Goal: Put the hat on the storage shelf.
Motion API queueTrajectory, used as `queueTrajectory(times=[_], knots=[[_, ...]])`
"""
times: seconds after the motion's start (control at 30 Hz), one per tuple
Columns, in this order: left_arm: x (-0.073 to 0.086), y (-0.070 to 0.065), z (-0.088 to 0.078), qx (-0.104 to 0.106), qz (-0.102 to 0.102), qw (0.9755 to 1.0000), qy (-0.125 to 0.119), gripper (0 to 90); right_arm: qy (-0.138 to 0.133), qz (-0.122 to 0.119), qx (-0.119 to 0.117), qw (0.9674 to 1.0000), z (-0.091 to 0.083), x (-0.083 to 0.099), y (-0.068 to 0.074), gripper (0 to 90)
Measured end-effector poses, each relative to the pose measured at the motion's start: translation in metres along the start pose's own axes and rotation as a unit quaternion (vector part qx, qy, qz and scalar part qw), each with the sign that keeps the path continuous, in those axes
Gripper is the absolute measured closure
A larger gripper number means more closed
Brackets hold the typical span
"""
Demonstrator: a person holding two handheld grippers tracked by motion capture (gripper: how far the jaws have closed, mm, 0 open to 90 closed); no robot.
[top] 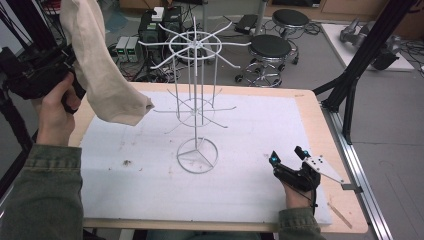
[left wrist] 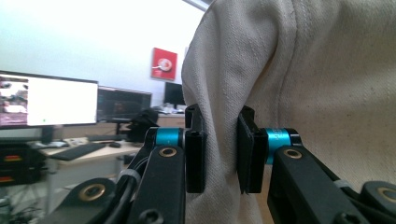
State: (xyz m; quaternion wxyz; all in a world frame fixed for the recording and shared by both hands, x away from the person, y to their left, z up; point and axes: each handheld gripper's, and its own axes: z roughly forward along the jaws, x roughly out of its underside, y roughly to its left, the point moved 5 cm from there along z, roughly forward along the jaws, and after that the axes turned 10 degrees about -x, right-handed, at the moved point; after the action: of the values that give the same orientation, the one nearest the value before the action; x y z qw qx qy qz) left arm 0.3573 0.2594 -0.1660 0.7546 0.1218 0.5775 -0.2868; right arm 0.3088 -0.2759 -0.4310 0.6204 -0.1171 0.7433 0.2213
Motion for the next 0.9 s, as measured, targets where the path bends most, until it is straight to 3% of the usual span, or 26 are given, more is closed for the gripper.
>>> queueTrajectory(times=[0.37,0.6,0.8,0.9], knots=[[0.005,-0.015,0.022,0.013,-0.001,0.9998,0.014,75.7,0.001,0.002,-0.003,1.0000,0.000,0.000,0.000,9.3],[0.008,-0.020,0.031,0.006,0.007,0.9997,0.024,75.7,0.001,0.001,-0.001,1.0000,0.000,0.000,0.000,9.3],[0.005,-0.024,0.041,0.008,0.014,0.9982,0.058,75.7,0.001,0.002,-0.002,1.0000,0.000,0.000,0.000,9.3],[0.002,-0.027,0.046,0.017,0.028,0.9957,0.087,75.7,0.002,0.003,-0.002,1.0000,0.000,0.000,0.000,9.3]])
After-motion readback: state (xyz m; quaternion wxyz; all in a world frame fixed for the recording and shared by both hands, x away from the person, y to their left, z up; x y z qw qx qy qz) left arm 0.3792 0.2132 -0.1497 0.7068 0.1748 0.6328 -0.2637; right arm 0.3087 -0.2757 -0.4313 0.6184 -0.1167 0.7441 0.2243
